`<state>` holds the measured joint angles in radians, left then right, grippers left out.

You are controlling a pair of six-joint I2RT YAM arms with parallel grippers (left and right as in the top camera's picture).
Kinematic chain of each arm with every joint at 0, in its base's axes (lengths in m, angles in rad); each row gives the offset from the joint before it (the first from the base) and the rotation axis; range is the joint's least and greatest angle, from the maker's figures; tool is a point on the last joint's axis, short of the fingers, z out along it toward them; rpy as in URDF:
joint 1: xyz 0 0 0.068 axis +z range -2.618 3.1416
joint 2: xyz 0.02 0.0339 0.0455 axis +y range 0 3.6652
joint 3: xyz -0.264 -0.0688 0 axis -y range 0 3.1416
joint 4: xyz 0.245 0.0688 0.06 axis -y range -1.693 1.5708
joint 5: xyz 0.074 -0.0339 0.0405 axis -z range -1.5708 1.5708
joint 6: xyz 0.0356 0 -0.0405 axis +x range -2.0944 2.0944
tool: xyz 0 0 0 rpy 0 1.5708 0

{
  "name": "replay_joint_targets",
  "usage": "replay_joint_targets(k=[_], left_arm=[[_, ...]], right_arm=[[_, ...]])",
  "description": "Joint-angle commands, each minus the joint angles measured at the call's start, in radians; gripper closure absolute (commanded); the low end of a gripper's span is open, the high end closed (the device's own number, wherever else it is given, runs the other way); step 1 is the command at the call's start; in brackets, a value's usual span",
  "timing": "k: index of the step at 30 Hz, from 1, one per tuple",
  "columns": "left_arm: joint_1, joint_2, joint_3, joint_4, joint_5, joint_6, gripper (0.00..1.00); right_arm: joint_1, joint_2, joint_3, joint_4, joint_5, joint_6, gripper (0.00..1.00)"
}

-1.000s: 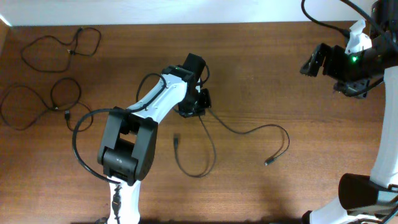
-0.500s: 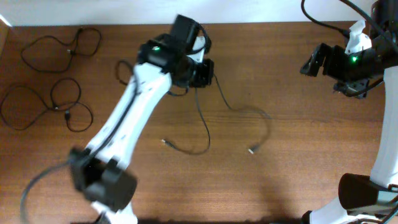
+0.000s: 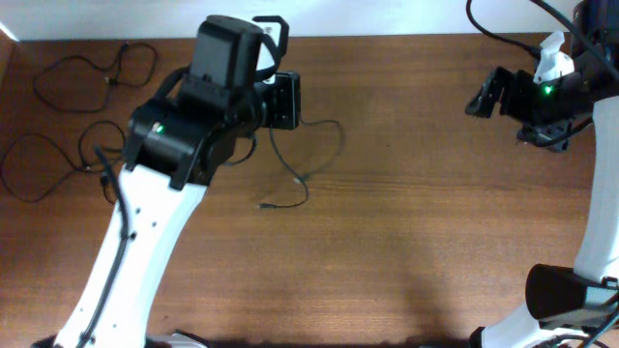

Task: Untangle cables
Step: 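Drag the center black cable with the left gripper toward the left side, then lower the left gripper and lay the cable along the lower left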

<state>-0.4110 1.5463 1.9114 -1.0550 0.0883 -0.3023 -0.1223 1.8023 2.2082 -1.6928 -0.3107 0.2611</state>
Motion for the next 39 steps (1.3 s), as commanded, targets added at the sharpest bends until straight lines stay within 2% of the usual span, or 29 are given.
replay_joint_targets(k=[1, 6, 11, 17, 22, 25, 27, 33, 39], left_arm=[[0.008, -0.090, 0.010, -0.014, -0.014, 0.000, 1.00], [0.113, -0.120, 0.010, -0.147, -0.015, -0.049, 1.00], [0.318, -0.118, 0.010, -0.304, -0.014, -0.091, 1.00], [0.489, -0.118, -0.001, -0.360, -0.006, -0.089, 1.00], [0.505, -0.117, -0.003, -0.354, 0.061, -0.085, 1.00], [0.505, -0.116, -0.003, -0.353, 0.119, -0.007, 1.00], [0.505, -0.116, -0.003, -0.361, 0.118, 0.058, 1.00], [0.506, -0.101, -0.055, -0.368, 0.118, 0.138, 1.00], [0.521, -0.077, -0.182, -0.348, 0.079, 0.140, 1.00]], right_arm=[[0.005, 0.012, 0.000, -0.003, 0.010, -0.003, 0.02], [0.005, 0.016, 0.000, -0.003, 0.009, -0.003, 0.02], [0.005, 0.021, 0.000, -0.002, 0.009, -0.003, 0.02], [0.005, 0.022, 0.000, -0.002, 0.009, -0.003, 0.02], [0.005, 0.022, 0.000, -0.002, 0.008, -0.003, 0.02], [0.005, 0.022, 0.000, -0.004, 0.008, -0.003, 0.02], [0.005, 0.022, 0.000, -0.006, 0.008, -0.003, 0.02], [0.005, 0.022, 0.000, -0.005, 0.009, -0.003, 0.02], [0.005, 0.022, 0.000, -0.006, 0.009, -0.003, 0.02]])
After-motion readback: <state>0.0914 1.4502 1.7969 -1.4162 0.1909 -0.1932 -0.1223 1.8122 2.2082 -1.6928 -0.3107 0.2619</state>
